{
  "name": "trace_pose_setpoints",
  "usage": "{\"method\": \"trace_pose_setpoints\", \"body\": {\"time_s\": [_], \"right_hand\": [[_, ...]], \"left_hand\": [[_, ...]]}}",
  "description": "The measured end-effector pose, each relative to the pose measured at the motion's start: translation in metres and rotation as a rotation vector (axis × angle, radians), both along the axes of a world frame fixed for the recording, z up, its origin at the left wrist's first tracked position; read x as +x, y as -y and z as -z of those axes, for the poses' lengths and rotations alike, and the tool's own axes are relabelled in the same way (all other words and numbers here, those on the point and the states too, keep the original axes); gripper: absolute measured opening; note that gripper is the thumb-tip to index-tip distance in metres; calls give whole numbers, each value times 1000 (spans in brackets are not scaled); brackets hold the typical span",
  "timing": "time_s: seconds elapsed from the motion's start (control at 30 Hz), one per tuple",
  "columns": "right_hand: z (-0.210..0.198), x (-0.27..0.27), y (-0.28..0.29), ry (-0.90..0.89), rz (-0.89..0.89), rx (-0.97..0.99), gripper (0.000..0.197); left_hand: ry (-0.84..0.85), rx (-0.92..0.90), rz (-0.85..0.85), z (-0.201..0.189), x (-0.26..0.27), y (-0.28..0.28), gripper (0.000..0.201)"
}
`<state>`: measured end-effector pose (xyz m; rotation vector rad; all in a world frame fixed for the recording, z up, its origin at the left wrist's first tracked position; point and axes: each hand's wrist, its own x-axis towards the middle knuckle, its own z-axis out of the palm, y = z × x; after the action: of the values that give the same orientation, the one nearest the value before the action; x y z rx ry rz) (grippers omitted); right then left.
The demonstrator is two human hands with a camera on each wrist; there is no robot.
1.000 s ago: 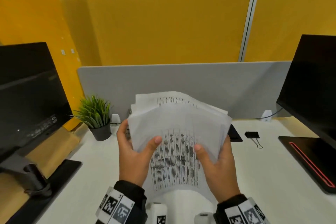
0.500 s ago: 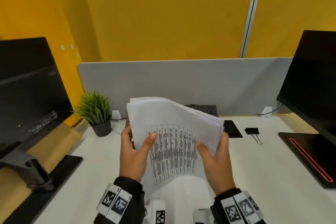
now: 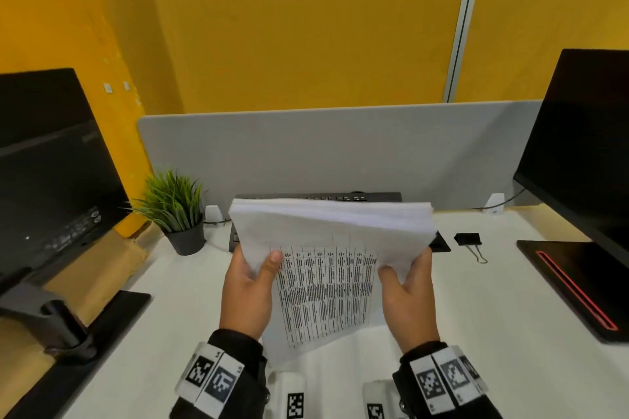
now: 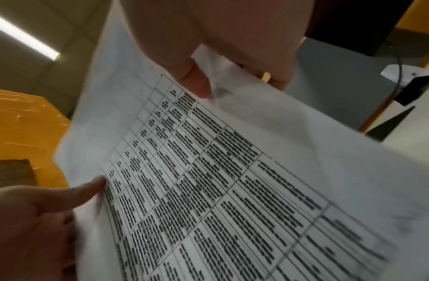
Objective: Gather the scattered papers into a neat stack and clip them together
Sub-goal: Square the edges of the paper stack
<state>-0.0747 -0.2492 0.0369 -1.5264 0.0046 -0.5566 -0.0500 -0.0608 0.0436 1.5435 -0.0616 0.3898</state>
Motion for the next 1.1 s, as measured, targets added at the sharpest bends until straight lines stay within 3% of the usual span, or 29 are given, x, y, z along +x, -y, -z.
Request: {"method": "trace_pose_setpoints", "body": {"time_s": [0.03,0.1,0.13,0.17,0.2,0.27,0.3,0.4,0.47,0.53,0.6,0.67,0.73,0.83,1.0,1.1], "right_hand": [[-3,0,1,7,2,-28,45],[-13,-1,1,67,33,-128,37],[-18,-2,1,120,54,-210,36],[-24,-3,1,168,71,-317,34],[-29,-3,0,201,81,-430,31],[-37,-3,-5,247,77,-603,21],[-39,-3,-7,280,96,-645,19],[-38,-3,0,318,363,-602,38],[-29,-6,16,136,558,-439,66],[-19,-14,29,-52,472,-214,86],[-7,-18,34,-85,135,71,79],[3,-20,35,-76,-92,173,53],[9,-21,35,-78,-81,131,39],[18,-22,37,-86,-14,102,37],[22,-20,31,-96,-24,69,30],[18,-20,36,-69,-12,140,37]], "left_hand": [[17,82,-92,-3,0,-1,44],[133,320,-355,-20,-4,-3,82],[238,451,-431,-32,-6,-5,100],[361,599,-450,-47,-10,-7,105],[460,729,-379,-61,-10,-8,98],[532,875,-126,-81,-7,-11,55],[486,854,-43,-81,-4,-15,37],[296,517,-34,-67,-6,-24,17],[211,333,-104,-50,-10,-32,21],[110,165,-157,-30,-16,-38,26],[29,30,-140,-8,-21,-39,23],[-25,-40,-93,12,-27,-36,26],[-62,-63,-57,27,-30,-32,46],[-129,-49,-26,35,-30,-27,70],[-95,-79,-12,38,-22,-23,26],[-89,-116,-18,34,-19,-25,50]]}}
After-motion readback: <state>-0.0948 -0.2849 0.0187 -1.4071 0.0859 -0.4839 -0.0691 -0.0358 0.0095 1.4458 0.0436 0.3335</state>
